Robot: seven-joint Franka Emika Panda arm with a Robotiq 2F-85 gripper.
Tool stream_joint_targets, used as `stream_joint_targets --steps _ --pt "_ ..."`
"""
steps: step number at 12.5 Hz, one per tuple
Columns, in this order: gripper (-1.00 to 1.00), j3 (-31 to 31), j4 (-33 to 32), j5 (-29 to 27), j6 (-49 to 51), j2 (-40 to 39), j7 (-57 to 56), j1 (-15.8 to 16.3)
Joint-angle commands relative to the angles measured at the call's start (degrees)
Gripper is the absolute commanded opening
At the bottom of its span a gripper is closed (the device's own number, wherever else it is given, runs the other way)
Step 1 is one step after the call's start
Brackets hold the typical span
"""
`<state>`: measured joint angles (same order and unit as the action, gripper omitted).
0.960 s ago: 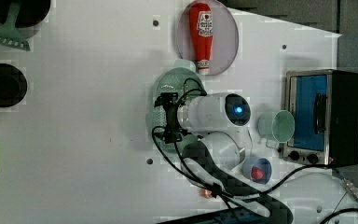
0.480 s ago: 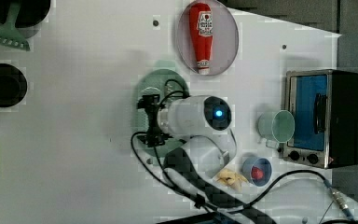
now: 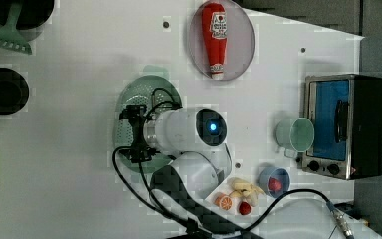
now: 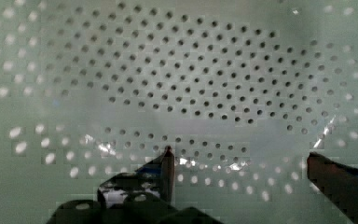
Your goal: Drag strainer right to left.
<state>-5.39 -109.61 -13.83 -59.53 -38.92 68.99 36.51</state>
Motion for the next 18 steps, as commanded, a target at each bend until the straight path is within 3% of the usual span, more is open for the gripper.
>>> stream_joint_targets --steps 1,5,9,15,18 --pt "1.0 -0.21 2.06 -0.51 0.08 -1.35 3.63 0.83" --pt "1.0 0.65 2.92 -0.2 0.99 -0.78 1.99 1.09" --pt "1.0 4.35 2.54 0.28 10.89 8.39 -12.74 0.91" --pt "1.0 20.89 2.95 1.3 26.89 28.76 -35.33 -0.06" --pt "1.0 31.14 2.98 7.69 36.93 37.71 -51.45 -0.71"
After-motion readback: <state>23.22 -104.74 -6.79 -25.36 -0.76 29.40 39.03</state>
